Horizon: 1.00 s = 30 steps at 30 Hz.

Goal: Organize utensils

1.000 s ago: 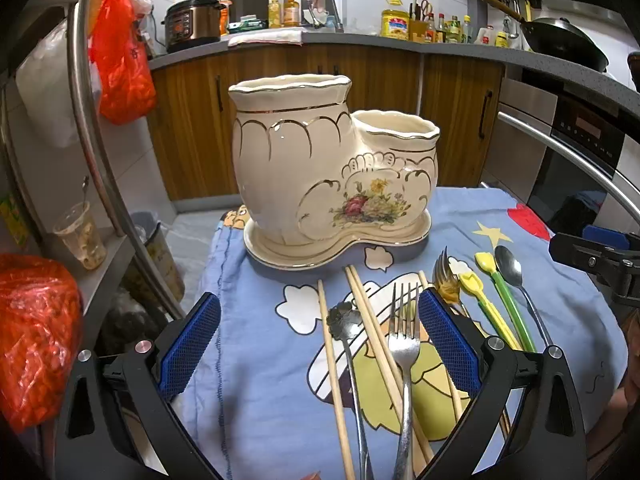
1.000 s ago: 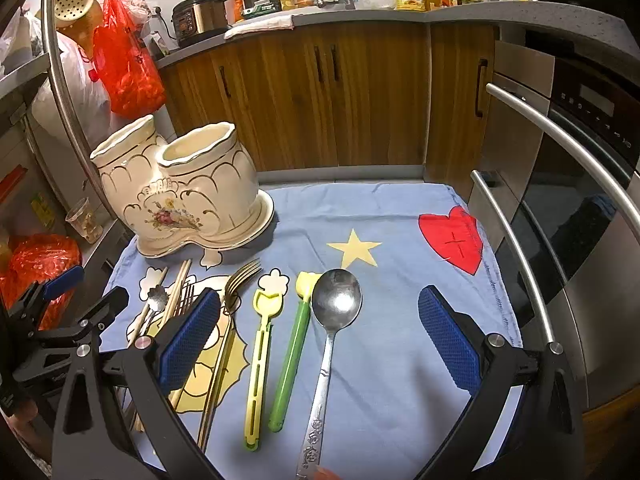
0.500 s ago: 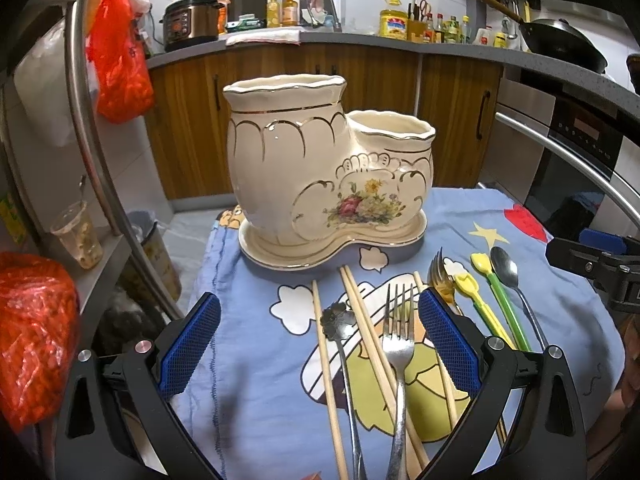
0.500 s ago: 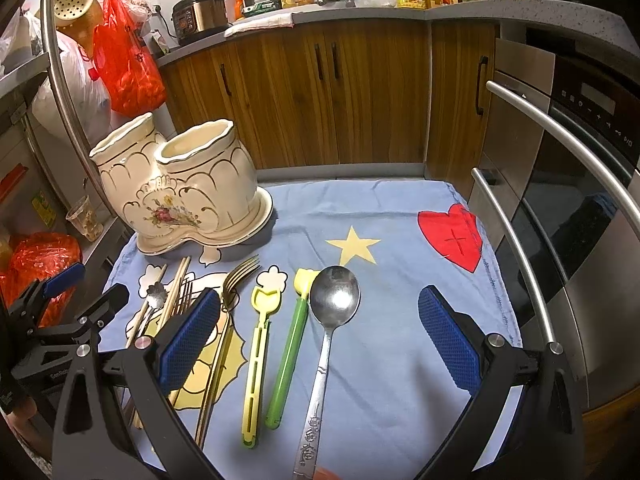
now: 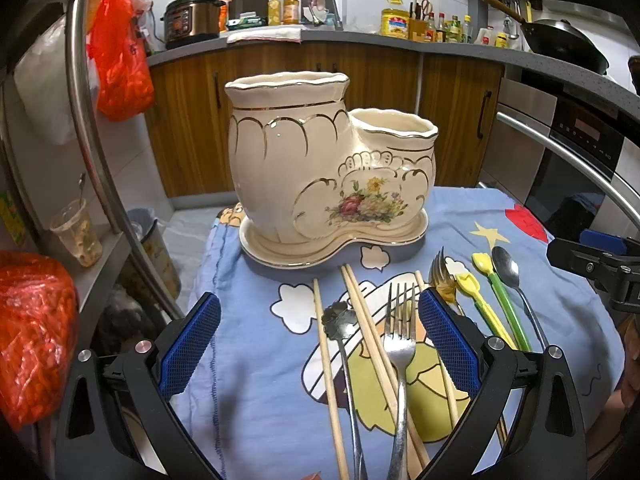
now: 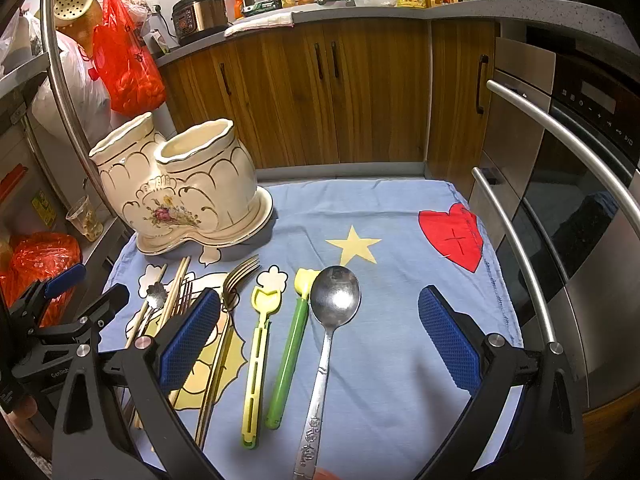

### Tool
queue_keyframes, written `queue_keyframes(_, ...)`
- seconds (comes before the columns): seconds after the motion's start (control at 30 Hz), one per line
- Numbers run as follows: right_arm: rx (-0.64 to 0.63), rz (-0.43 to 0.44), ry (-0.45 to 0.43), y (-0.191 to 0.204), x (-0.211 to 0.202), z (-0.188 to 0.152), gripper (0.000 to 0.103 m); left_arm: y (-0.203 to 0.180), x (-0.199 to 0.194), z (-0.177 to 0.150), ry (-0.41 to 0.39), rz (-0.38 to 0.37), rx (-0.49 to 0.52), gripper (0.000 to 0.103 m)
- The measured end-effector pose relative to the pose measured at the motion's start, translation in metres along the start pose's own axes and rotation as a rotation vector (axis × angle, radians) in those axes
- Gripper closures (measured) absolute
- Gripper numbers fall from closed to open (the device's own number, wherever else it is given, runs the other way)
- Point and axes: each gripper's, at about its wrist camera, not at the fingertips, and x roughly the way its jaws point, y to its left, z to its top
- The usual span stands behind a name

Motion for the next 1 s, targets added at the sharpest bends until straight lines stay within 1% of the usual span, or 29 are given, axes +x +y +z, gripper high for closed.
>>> queue_keyframes(1.0,-0.006,-0.002,0.0,0.0009,-0.0001,0.0002,0.005,0.0025,0.001,-0.0013,0.004,-0.003,-0.007,0.005)
